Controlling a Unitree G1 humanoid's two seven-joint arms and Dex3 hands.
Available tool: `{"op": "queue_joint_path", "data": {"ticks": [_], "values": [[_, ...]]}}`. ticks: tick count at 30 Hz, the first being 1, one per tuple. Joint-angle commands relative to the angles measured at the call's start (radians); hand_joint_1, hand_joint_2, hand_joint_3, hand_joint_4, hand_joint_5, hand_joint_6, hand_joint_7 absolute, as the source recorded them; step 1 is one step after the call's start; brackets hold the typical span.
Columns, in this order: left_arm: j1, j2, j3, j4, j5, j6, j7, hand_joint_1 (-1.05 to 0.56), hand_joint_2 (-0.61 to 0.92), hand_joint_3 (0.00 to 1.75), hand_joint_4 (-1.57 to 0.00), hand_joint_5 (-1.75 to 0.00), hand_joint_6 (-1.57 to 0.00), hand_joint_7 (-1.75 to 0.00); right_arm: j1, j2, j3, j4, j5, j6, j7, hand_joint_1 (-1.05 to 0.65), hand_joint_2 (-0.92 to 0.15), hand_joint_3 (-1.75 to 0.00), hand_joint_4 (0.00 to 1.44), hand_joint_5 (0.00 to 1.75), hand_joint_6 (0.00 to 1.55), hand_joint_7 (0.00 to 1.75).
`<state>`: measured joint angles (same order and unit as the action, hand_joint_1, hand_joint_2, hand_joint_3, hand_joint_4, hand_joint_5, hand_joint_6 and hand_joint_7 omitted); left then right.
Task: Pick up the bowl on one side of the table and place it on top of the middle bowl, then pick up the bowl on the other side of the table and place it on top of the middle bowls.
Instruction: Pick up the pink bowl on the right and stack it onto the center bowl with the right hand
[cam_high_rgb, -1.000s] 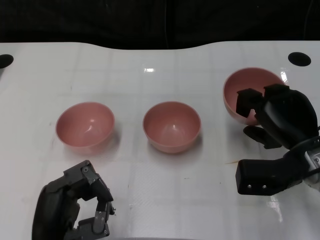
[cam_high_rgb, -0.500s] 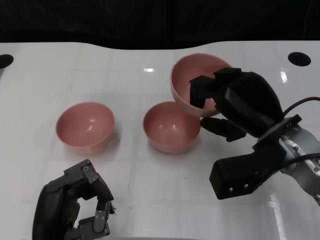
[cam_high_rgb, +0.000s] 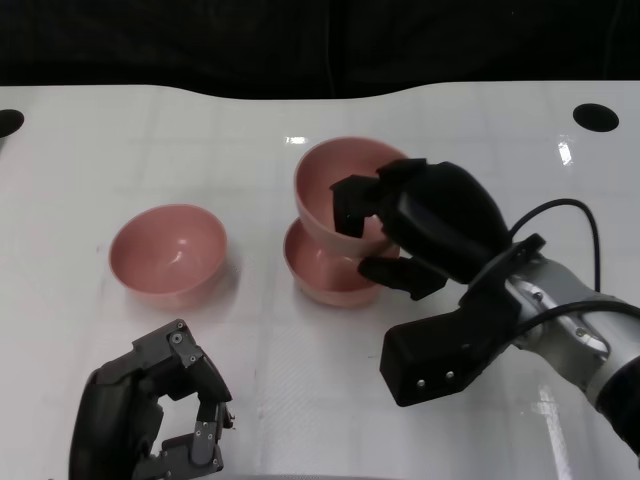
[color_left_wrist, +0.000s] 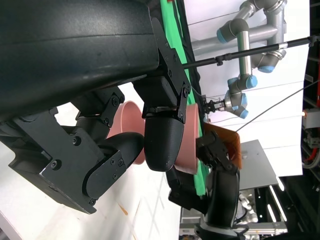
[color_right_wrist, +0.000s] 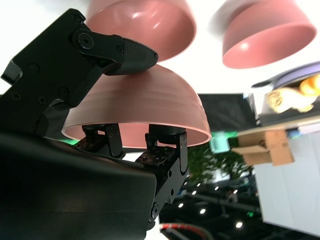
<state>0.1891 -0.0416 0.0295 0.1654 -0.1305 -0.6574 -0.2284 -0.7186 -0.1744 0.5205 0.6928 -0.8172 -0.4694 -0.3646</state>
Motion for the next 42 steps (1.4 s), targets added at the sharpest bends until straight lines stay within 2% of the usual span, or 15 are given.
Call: {"op": "queue_joint_path", "data": {"ticks": [1,16,18,20,21,22,23,25,26,28,29,32,42], "values": [[0.011,0.0,-0.001,-0.011,0.009,-0.02,0.017,-0.11,0.38,1.38,-0.88,-1.74,-0.86,-1.48,-0.039,0.009,0.012,0.077,-0.001,-0.019,-0.03,-0.21,-0.41,-1.15,0.94,1.75,0.74,1.75],[0.019,-0.01,-0.024,-0.027,0.014,-0.022,0.032,-0.11,0.37,1.41,-0.89,-1.73,-0.87,-1.48,-0.12,0.071,0.074,0.304,-0.016,-0.023,-0.066,-0.21,-0.46,-1.09,0.9,1.75,0.7,1.75],[0.023,-0.01,-0.026,-0.035,0.018,-0.014,0.035,-0.11,0.37,1.41,-0.89,-1.74,-0.87,-1.47,-0.127,0.081,0.081,0.338,-0.013,-0.023,-0.065,-0.2,-0.46,-1.07,0.89,1.75,0.7,1.7],[0.026,-0.01,-0.028,-0.041,0.018,-0.006,0.036,-0.12,0.36,1.41,-0.89,-1.74,-0.87,-1.47,-0.135,0.089,0.083,0.367,-0.007,-0.023,-0.053,-0.21,-0.52,-0.97,0.85,1.72,0.86,1.17],[0.027,-0.01,-0.028,-0.042,0.017,-0.004,0.036,-0.12,0.36,1.41,-0.89,-1.74,-0.87,-1.47,-0.139,0.092,0.084,0.378,-0.005,-0.025,-0.047,-0.21,-0.54,-0.88,0.84,1.62,0.95,0.8],[0.027,-0.009,-0.028,-0.043,0.018,-0.003,0.036,-0.12,0.36,1.41,-0.89,-1.74,-0.87,-1.47,-0.143,0.094,0.084,0.388,-0.001,-0.022,-0.025,-0.23,-0.56,-0.83,0.82,1.55,0.98,0.58],[0.027,-0.008,-0.029,-0.042,0.017,-0.004,0.035,-0.12,0.36,1.41,-0.89,-1.74,-0.87,-1.47,-0.146,0.097,0.08,0.395,0.009,-0.015,0.009,-0.3,-0.61,-0.73,0.7,1.15,0.89,0.3],[0.026,-0.007,-0.029,-0.042,0.018,-0.006,0.036,-0.12,0.36,1.41,-0.88,-1.74,-0.87,-1.47,-0.151,0.096,0.078,0.395,0.022,-0.001,0.072,-0.37,-0.75,-0.49,0.66,0.63,0.79,0.09],[0.026,-0.007,-0.029,-0.043,0.019,-0.006,0.037,-0.12,0.36,1.41,-0.89,-1.74,-0.87,-1.47,-0.152,0.093,0.08,0.391,0.022,0.005,0.091,-0.45,-0.85,-0.32,0.58,0.39,0.67,0.04],[0.026,-0.006,-0.029,-0.042,0.024,-0.007,0.039,-0.13,0.36,1.4,-0.89,-1.73,-0.87,-1.46,-0.155,0.085,0.092,0.374,0.008,0.034,0.131,-0.57,-0.9,-0.28,0.43,0.2,0.5,0.01],[0.026,-0.005,-0.029,-0.042,0.025,-0.008,0.039,-0.13,0.36,1.4,-0.88,-1.73,-0.87,-1.46,-0.154,0.082,0.096,0.365,0.002,0.045,0.142,-0.63,-0.91,-0.3,0.35,0.13,0.41,0.0],[0.024,-0.004,-0.027,-0.036,0.021,-0.017,0.036,-0.13,0.36,1.39,-0.89,-1.73,-0.87,-1.46,-0.14,0.073,0.102,0.33,-0.005,0.071,0.156,-0.72,-0.92,-0.36,0.23,0.05,0.3,0.0],[0.022,0.001,-0.027,-0.035,0.023,-0.019,0.035,-0.13,0.38,1.37,-0.88,-1.72,-0.88,-1.43,-0.044,0.007,0.095,0.098,-0.02,0.122,0.095,-0.76,-0.92,-0.46,0.16,0.03,0.22,0.0]]}}
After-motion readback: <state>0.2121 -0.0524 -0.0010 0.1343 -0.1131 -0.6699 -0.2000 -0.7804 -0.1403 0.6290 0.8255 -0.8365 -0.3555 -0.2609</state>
